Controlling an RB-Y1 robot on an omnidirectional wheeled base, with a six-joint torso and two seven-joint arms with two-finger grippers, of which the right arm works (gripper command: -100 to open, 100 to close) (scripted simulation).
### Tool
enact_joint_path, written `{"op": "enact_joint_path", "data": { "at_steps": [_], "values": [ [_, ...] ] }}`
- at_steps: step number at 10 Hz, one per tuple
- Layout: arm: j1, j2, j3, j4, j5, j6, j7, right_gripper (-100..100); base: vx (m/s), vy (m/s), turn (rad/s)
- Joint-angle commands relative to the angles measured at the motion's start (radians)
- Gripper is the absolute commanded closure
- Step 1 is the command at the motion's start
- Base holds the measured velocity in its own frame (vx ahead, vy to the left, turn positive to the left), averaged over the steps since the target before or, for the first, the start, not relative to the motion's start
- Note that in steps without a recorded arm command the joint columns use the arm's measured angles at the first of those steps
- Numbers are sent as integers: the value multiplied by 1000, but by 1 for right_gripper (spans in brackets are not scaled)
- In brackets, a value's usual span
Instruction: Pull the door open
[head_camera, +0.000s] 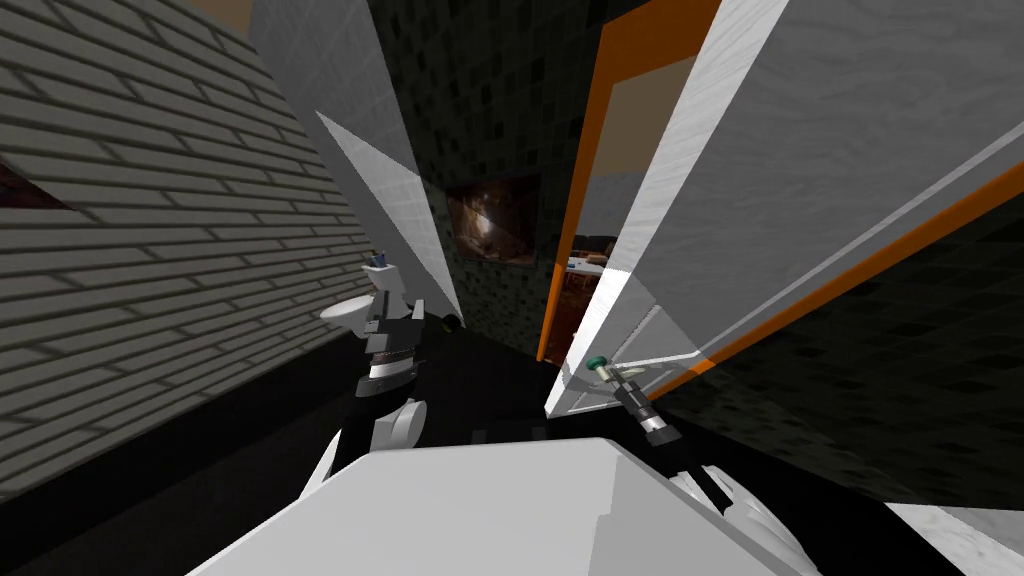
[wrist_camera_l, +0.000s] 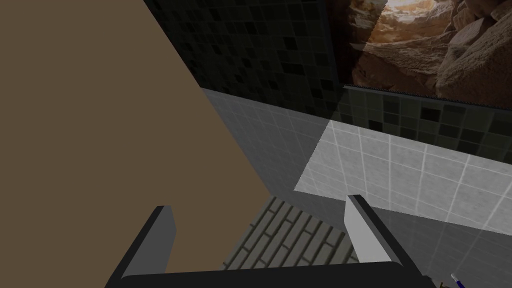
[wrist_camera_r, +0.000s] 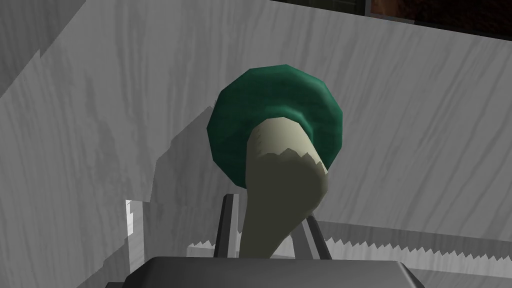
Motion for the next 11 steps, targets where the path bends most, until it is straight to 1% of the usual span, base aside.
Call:
{"op": "enact_joint_path", "data": {
  "at_steps": [1,3,4,5,6,11],
  "values": [
    [5,-8,1,13,-2,-24,-2,100,-226,-78,164],
    [12,-15,5,25,-3,-48,-6,100,-239,-79,169],
    [10,-11,5,21,-2,-37,-6,100,-103,-44,32],
    [11,-12,9,31,-2,-49,-8,100,-174,-69,182],
    [11,-13,10,33,-2,-51,-8,100,-198,-91,195],
    [10,-20,16,62,-4,-87,-13,100,-225,-89,183]
  ]
}}
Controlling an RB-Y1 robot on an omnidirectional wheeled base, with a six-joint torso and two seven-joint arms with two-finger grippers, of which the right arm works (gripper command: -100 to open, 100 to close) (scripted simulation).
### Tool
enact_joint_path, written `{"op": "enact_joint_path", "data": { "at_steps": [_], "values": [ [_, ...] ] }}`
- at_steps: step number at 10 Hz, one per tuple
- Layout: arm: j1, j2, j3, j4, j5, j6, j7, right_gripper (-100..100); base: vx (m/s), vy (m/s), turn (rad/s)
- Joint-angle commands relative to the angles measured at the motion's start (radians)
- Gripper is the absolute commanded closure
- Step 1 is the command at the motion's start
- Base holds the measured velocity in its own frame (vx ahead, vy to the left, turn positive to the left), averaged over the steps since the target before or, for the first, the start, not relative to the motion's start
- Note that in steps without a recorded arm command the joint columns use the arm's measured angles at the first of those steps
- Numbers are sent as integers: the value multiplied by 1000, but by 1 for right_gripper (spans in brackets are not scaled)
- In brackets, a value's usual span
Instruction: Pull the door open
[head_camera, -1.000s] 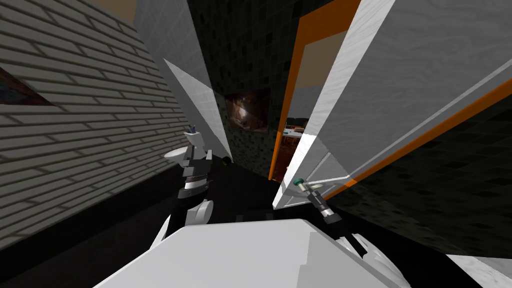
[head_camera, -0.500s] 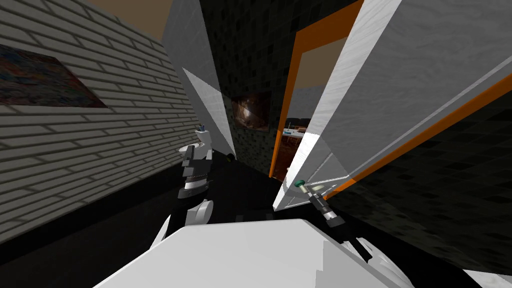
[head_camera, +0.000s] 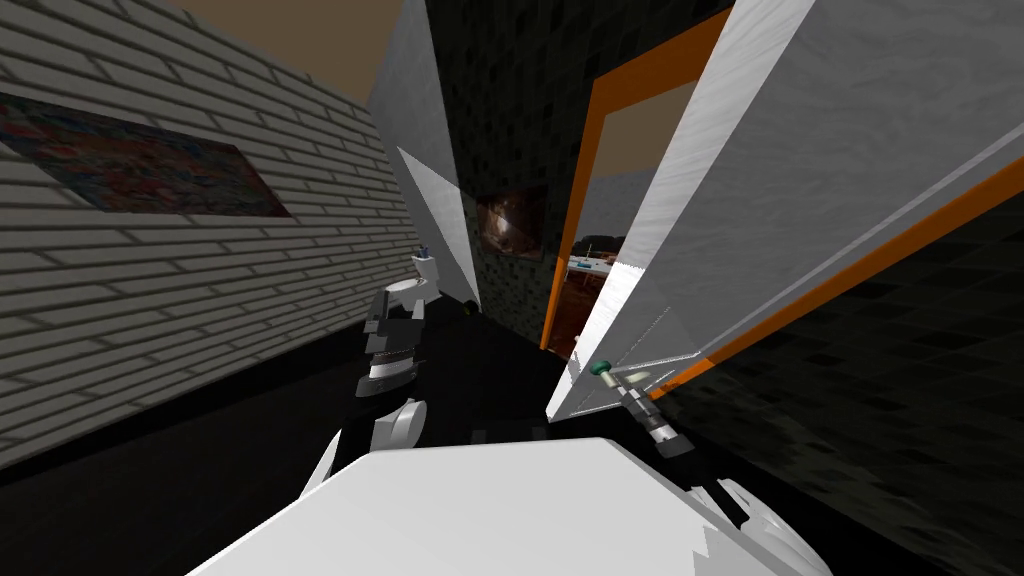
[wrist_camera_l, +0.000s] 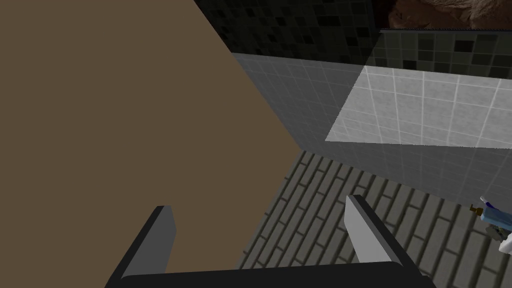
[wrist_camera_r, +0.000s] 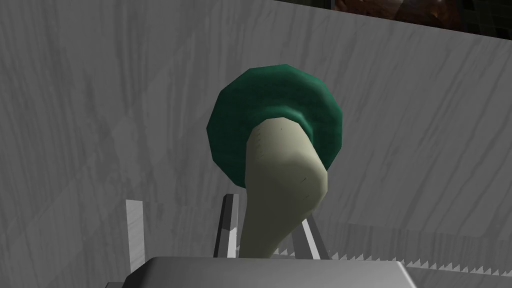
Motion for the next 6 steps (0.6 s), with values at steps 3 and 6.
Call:
{"op": "enact_joint_path", "data": {
  "at_steps": [3,6],
  "values": [
    [-3,-5,4,24,-1,-29,-2,100,-211,-88,151],
    [-2,-2,11,32,1,-34,-6,100,-126,-57,97]
  ]
}}
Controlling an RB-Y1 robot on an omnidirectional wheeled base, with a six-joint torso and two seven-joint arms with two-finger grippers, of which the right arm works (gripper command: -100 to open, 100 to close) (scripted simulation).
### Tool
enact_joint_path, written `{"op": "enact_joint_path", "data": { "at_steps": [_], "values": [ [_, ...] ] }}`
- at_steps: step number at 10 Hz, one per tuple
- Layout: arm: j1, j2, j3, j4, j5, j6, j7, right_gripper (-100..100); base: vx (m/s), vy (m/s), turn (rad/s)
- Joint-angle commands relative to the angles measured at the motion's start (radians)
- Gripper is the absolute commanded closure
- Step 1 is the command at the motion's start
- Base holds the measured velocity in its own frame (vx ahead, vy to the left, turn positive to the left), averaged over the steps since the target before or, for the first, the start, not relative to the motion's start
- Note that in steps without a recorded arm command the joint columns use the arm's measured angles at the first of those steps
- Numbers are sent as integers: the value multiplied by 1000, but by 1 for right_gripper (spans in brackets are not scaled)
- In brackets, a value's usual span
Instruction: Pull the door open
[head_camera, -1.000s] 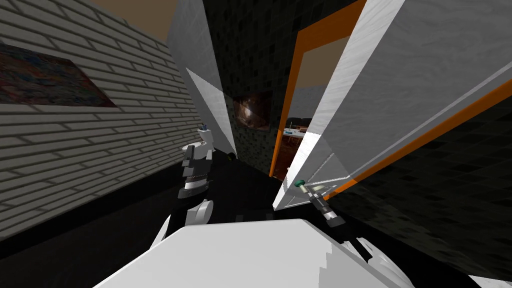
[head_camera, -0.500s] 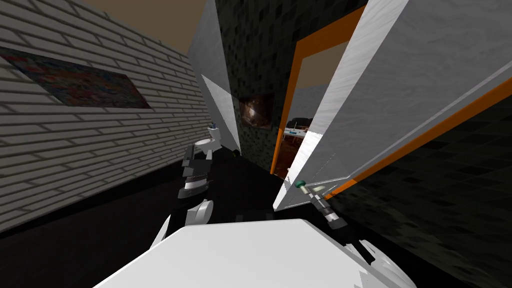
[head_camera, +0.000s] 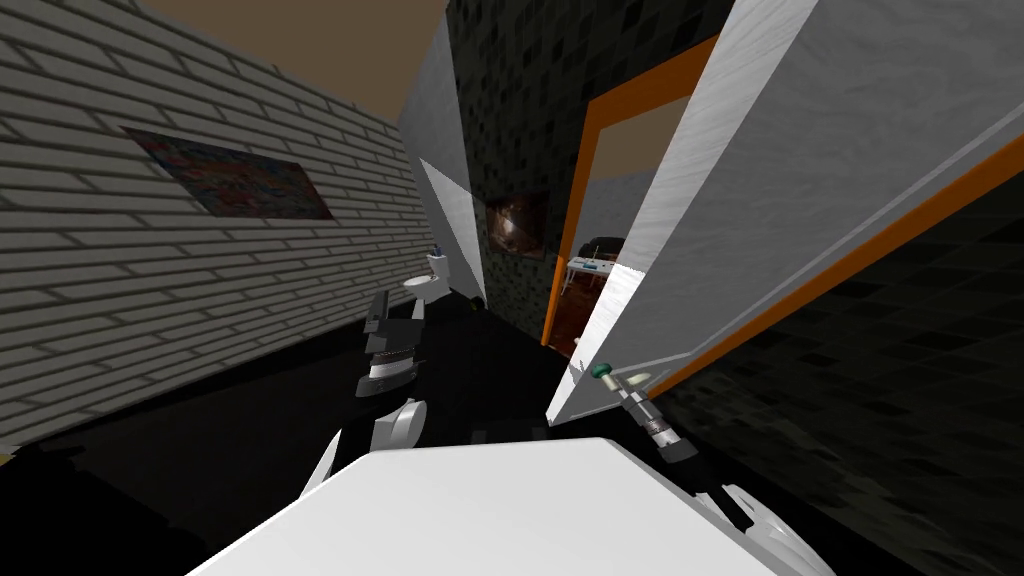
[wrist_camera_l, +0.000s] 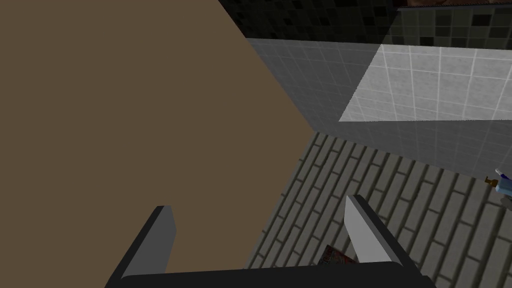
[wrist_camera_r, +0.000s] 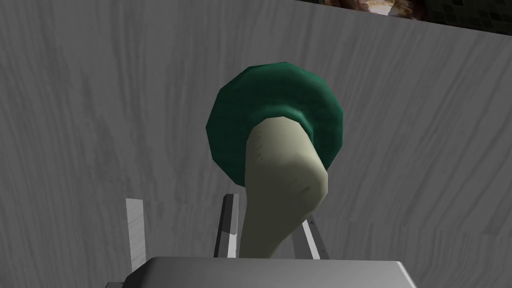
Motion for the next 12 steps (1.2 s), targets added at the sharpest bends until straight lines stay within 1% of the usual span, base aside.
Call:
{"op": "enact_joint_path", "data": {
  "at_steps": [1,7,11,12],
  "values": [
    [-2,-2,1,6,0,-8,0,100,-222,-85,194],
    [-10,-8,5,36,-3,-38,-3,100,-207,-89,178],
    [-14,-11,8,53,-4,-54,-5,100,-200,-72,133],
    [-10,-7,11,44,-2,-47,-5,100,-81,-32,30]
  ]
}}
